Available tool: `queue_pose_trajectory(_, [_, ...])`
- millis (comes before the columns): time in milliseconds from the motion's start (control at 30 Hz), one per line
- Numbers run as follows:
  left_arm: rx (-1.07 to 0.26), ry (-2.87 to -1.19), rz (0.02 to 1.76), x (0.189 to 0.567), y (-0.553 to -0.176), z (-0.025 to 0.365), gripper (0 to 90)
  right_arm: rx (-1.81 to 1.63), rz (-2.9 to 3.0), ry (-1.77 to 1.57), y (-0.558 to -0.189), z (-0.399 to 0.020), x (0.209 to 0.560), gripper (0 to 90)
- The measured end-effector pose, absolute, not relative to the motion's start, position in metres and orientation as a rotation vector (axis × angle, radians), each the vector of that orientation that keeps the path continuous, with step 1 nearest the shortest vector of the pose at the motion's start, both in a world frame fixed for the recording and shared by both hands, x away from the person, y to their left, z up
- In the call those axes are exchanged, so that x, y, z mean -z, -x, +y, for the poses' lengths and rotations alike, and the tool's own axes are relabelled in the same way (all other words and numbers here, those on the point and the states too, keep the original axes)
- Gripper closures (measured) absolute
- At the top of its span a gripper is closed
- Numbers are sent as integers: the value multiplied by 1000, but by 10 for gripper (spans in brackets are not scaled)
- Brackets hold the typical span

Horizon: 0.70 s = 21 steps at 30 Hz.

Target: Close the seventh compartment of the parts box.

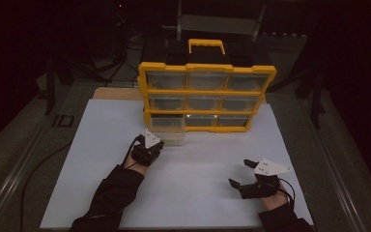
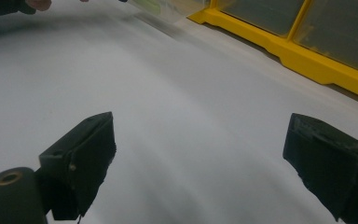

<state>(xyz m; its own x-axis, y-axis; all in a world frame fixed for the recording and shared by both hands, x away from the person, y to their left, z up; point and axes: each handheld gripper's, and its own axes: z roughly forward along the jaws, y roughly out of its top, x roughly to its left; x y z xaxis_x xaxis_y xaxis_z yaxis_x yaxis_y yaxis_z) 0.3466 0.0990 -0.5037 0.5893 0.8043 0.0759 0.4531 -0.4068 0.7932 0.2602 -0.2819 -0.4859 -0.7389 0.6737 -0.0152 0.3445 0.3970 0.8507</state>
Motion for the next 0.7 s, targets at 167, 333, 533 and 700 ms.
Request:
queue_pose_trajectory(167, [-593,-2054,995,502,-348,99,900,-1275,2306,-879,-260,-282,486,91])
queue_pose_trajectory(333, [-597,-2054,996,500,-351,100,900,-1277,2305,-878,-260,-281,487,91])
queue_pose_trajectory(533, [-594,-2050,1006,500,-355,99,900,-1277,2305,-877,-260,-281,486,91])
queue_pose_trajectory(700, [-598,-2045,1008,500,-358,99,900,-1274,2307,-878,-261,-281,487,91])
